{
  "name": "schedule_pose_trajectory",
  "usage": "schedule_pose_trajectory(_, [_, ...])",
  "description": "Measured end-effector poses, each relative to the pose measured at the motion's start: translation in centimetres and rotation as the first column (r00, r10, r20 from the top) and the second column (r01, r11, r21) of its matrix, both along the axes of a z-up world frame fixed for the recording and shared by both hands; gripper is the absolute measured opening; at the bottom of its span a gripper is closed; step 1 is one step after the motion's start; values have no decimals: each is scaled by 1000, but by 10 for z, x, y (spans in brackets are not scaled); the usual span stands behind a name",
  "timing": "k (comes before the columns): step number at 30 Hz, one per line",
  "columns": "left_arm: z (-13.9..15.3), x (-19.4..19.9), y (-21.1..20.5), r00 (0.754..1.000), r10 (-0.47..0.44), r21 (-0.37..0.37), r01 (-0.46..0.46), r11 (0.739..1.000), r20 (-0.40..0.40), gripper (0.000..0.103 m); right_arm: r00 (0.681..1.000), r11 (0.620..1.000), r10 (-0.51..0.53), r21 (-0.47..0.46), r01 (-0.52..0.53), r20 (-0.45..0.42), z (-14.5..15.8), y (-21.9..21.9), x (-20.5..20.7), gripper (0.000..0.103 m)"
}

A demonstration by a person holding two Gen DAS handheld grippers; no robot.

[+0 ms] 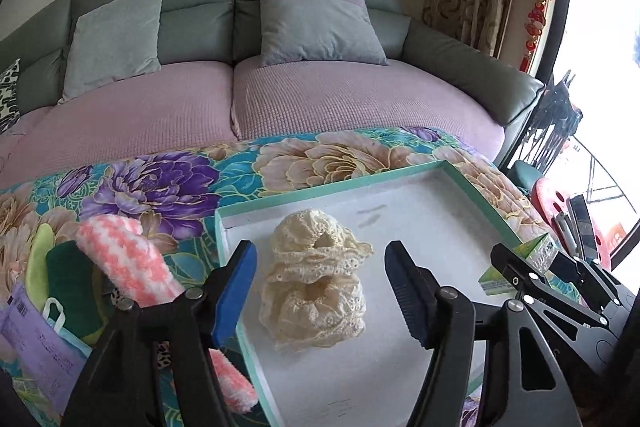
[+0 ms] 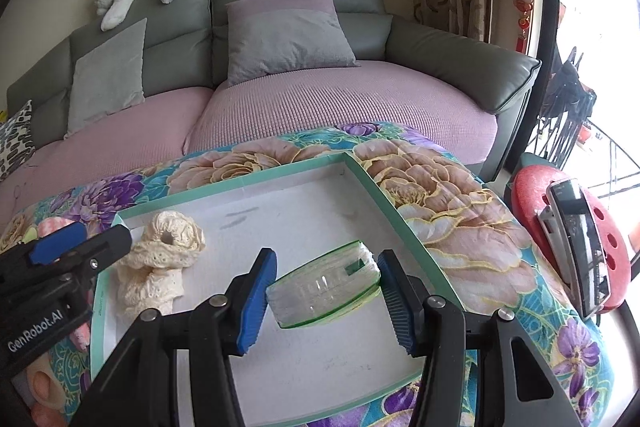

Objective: Organize soft objects
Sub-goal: 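Open the right tool to drop the tissue pack in the tray while the left tool returns to the pile, then grasp the green soap bar with the left tool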

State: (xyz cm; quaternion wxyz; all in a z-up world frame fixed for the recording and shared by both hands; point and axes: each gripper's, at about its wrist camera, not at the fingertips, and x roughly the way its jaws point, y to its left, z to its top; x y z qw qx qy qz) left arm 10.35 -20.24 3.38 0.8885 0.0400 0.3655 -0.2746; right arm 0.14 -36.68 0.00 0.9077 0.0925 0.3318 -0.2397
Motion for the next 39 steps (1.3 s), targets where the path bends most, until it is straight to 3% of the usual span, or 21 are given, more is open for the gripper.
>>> schedule_pose_trajectory(2, [3, 2, 10, 999, 35, -3, -35, 999, 3, 82, 1000, 1000, -7, -24, 7, -16, -1, 2, 1, 64])
schedule_pose_trajectory(4, [7, 1, 19, 998, 66, -6, -66, 998, 11, 84, 1000, 999, -14, -43, 13, -24, -1, 4, 2, 87])
schedule_pose_trajectory(8, [10, 1, 33, 993, 117, -7, -117, 993, 16, 95, 1000, 999, -7, -54, 6, -20, 1, 6, 1, 89])
schedule_pose_trajectory(11, [11, 1, 43, 988, 150, -12, -150, 989, 20, 97, 999, 998, -4, -63, 1, -39, 0, 9, 2, 102])
schedule_pose_trajectory(23, [-1, -4, 104, 942, 334, 36, -335, 941, 42, 101, 997, 998, 21, -60, -26, -75, -2, 24, 1, 103])
schedule_pose_trajectory(32, [14, -20, 165, 876, 470, 17, -475, 880, 111, 101, 993, 995, 86, -48, -90, -86, 1, 52, 7, 103])
schedule_pose_trajectory(39, [13, -23, 206, 828, 554, -10, -555, 832, 86, 101, 985, 985, 168, -25, -169, -46, 11, 87, 15, 103])
